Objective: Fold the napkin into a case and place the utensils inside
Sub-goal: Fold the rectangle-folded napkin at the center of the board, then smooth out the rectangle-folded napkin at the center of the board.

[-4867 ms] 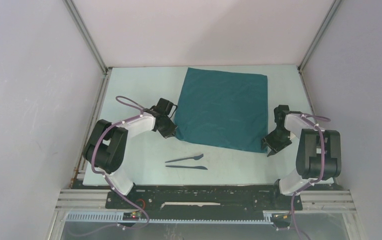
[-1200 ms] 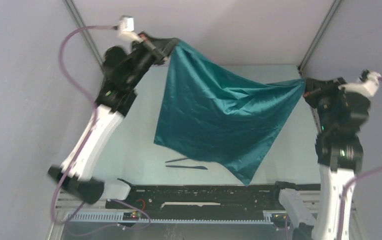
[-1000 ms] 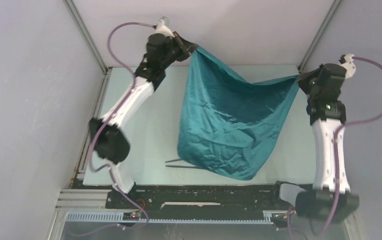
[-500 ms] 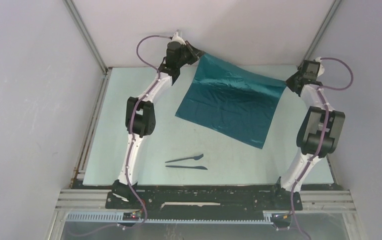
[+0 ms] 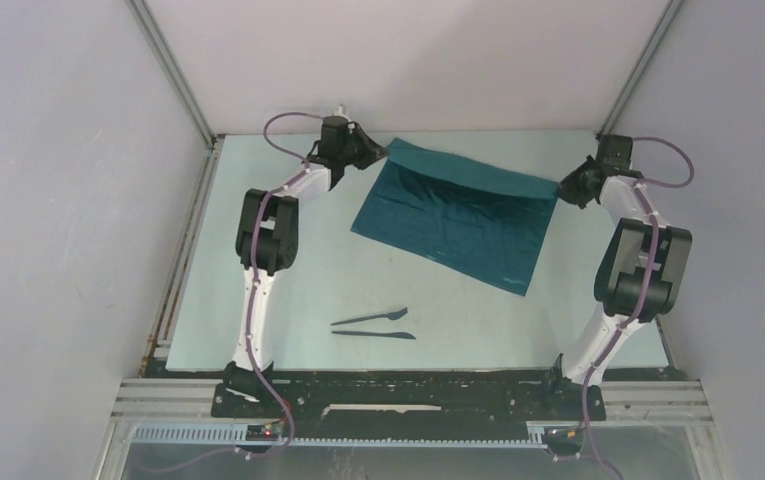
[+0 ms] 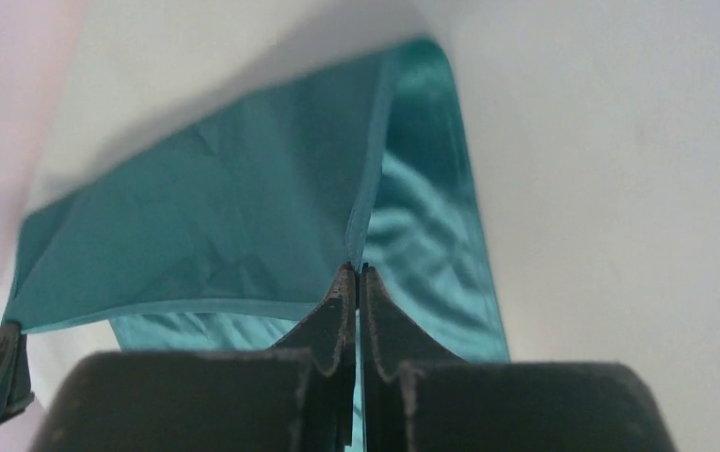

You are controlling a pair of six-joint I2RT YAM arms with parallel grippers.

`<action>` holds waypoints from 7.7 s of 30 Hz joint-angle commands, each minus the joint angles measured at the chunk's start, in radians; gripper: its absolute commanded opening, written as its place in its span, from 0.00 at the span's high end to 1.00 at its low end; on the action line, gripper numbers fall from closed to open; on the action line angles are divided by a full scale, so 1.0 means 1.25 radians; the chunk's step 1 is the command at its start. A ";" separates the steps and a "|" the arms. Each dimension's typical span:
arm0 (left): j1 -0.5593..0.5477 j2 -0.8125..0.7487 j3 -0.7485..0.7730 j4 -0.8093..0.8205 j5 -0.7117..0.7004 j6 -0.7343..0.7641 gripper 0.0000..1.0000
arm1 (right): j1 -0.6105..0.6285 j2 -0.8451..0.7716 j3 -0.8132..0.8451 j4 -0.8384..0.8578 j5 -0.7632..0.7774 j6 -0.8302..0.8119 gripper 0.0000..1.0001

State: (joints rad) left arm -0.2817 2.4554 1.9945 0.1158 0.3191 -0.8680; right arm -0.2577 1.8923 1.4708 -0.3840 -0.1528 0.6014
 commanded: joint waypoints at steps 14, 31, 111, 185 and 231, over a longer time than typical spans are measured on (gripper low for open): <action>0.015 -0.294 -0.362 -0.353 -0.035 0.081 1.00 | 0.083 -0.263 -0.390 -0.088 -0.002 -0.025 1.00; 0.019 -0.382 -0.470 -0.411 -0.127 0.133 1.00 | 0.080 -0.308 -0.501 -0.090 -0.017 -0.041 1.00; 0.018 -0.289 -0.412 -0.452 -0.129 0.163 1.00 | 0.134 -0.355 -0.566 -0.135 0.026 0.017 0.99; -0.022 -0.352 -0.396 -0.021 0.142 -0.046 0.20 | 0.033 -0.286 -0.375 0.123 -0.224 0.022 0.00; -0.027 0.182 -0.096 0.385 -0.206 -0.585 0.18 | -0.109 0.180 -0.190 0.457 -0.434 0.131 0.00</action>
State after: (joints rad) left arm -0.3298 2.6373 1.8500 0.6132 0.0795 -1.5757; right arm -0.3595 2.0995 1.1893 0.2501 -0.7486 0.8497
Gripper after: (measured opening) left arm 0.811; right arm 0.993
